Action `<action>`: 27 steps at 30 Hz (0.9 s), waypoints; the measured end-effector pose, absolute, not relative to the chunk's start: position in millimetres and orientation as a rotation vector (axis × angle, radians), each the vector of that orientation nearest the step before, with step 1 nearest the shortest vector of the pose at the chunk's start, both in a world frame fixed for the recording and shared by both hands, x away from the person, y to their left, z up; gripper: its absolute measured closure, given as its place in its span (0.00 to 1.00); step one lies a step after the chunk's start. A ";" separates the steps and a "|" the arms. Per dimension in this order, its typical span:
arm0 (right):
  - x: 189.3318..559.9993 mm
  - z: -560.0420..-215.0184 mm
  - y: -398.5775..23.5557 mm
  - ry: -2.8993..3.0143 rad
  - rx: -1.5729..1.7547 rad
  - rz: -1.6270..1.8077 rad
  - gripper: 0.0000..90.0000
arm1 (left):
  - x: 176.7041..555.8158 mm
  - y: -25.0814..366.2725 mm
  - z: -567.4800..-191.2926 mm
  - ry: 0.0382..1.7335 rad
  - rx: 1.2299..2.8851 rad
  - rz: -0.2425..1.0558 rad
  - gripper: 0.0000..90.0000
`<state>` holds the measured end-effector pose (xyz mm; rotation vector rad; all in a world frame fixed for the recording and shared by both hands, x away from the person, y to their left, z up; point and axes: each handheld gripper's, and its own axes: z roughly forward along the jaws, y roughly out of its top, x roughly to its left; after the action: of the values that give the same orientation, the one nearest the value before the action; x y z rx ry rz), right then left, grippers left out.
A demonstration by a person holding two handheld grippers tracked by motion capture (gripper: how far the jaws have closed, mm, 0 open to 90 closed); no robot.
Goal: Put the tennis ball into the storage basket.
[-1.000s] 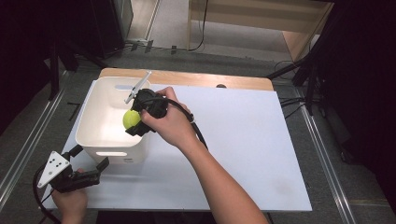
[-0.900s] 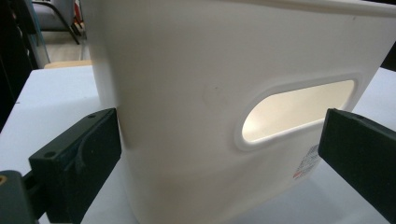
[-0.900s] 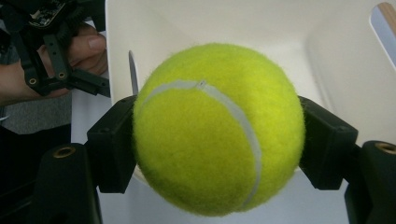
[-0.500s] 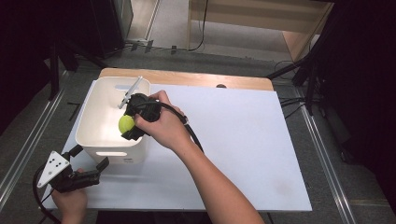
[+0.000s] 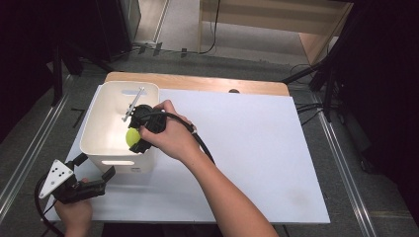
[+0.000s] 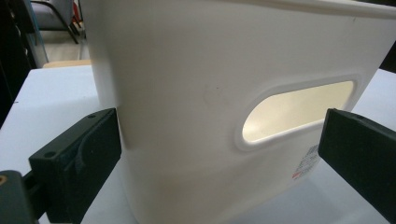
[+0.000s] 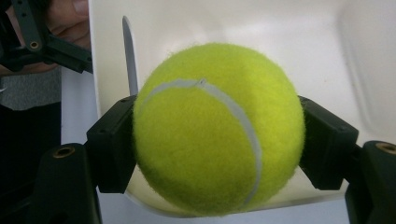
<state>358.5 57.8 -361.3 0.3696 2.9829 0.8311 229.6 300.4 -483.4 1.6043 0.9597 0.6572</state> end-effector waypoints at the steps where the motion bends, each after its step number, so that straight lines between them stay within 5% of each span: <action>1: 358.1 -362.0 58.5 2.985 0.374 0.825 0.26 | 229.8 300.4 -483.5 0.957 1.601 0.656 0.00; 27: 353.5 -345.2 27.6 2.850 0.465 0.965 0.10 | 230.1 300.3 -483.5 0.956 1.604 0.657 0.00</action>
<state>353.5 27.6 -345.2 0.4647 2.8503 0.9649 230.1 300.3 -483.5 1.6037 0.9564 0.6569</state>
